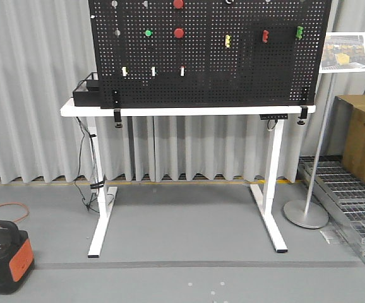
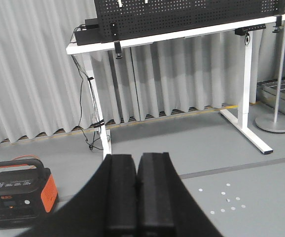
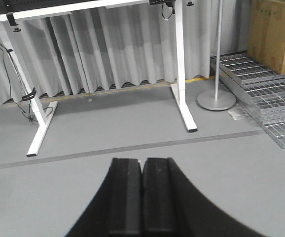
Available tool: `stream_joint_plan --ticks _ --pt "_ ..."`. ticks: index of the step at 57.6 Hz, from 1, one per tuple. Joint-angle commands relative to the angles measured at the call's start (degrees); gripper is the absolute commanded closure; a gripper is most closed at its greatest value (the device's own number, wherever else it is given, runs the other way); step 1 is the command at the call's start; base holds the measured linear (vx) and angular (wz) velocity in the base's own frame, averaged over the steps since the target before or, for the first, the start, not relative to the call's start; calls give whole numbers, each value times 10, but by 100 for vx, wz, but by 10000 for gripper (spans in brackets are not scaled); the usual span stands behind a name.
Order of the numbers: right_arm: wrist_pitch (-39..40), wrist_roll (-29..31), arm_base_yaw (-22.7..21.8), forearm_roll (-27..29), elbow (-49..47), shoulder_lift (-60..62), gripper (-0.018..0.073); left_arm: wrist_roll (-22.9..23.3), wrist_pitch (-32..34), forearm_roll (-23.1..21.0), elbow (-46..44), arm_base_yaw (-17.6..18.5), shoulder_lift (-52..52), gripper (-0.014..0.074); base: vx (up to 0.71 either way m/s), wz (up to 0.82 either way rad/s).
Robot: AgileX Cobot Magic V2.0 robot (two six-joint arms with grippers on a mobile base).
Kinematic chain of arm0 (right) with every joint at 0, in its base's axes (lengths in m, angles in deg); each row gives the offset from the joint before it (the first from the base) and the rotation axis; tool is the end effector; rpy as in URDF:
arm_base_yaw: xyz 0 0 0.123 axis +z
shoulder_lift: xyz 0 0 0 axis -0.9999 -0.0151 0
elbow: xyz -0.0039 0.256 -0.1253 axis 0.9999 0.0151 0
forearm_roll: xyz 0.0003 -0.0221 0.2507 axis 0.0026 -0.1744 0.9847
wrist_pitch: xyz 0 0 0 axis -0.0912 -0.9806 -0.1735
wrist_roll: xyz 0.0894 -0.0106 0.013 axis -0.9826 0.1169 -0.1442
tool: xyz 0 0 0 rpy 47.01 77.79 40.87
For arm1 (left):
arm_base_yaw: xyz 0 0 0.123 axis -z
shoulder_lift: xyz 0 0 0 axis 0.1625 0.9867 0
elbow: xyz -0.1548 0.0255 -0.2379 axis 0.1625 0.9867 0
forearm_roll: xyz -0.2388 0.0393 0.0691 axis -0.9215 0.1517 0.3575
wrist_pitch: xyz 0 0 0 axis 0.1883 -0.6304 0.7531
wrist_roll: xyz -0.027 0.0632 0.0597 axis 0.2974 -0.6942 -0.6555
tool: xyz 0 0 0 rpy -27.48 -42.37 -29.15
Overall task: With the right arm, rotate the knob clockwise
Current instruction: 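Drive the base toward the black pegboard with both arms raised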
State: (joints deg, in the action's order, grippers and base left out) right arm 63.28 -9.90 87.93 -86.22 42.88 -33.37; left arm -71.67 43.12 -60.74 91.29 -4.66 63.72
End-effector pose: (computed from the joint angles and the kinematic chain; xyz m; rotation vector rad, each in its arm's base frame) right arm 0.0544 -0.0023 0.1759 0.1315 1.8021 0.0560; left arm 0.0561 -0.0064 0.1901 0.1674 1.6480 0.0002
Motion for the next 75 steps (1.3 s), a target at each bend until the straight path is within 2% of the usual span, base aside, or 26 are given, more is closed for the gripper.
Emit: stream_joint_plan --ticks 1,45,75 --pt "46 2 -1 -3 4 8 567 1 49 -3 19 4 -9 603 0 0" --pt "46 2 -1 -3 4 8 567 1 49 -3 19 4 -9 603 1 -1" --pt "46 2 -1 -3 4 8 567 1 49 -3 19 4 -9 603 25 1"
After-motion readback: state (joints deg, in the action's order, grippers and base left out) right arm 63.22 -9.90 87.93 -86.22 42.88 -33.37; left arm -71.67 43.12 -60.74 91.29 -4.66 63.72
